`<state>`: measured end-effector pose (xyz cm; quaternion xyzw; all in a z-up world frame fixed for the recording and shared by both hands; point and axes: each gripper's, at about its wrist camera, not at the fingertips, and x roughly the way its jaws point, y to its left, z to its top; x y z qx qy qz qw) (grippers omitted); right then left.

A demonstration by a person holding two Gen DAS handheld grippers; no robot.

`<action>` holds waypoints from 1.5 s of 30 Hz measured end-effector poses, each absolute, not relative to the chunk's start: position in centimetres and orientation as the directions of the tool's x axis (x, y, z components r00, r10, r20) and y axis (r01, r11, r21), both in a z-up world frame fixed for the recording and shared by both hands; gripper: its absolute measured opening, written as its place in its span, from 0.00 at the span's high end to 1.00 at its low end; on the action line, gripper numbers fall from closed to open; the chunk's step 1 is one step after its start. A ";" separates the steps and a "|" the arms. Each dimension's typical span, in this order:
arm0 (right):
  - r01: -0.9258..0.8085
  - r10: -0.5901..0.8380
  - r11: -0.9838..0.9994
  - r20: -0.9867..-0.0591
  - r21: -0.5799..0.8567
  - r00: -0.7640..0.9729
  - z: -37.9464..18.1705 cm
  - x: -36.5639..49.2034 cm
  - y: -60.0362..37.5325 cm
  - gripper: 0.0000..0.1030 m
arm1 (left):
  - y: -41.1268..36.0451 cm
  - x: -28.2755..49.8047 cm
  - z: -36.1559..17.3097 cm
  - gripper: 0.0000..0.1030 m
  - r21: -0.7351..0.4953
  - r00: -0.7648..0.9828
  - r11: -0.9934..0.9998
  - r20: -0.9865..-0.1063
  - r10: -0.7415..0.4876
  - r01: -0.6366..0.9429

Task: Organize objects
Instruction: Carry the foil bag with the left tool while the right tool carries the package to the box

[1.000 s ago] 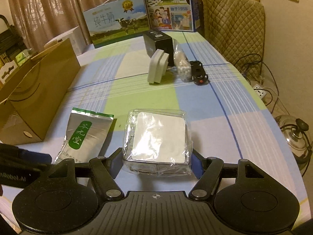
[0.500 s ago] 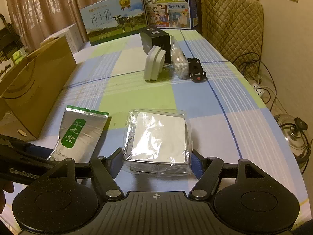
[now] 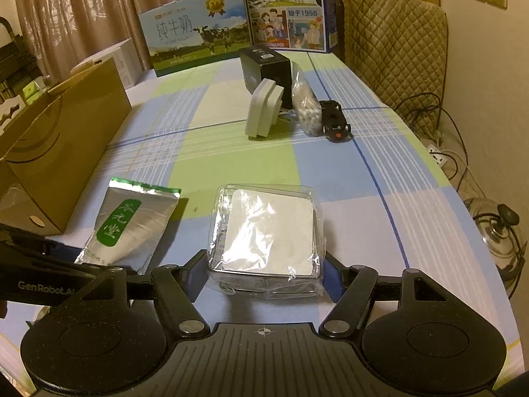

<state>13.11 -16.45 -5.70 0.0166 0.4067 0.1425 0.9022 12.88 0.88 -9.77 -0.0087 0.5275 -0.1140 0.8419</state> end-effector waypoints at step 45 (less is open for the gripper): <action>-0.337 0.315 0.935 -0.689 0.108 0.653 0.7 5.9 -12.9 0.35 | 3.3 3.1 -0.1 0.58 -0.174 0.600 0.976 -0.770 -0.218 0.132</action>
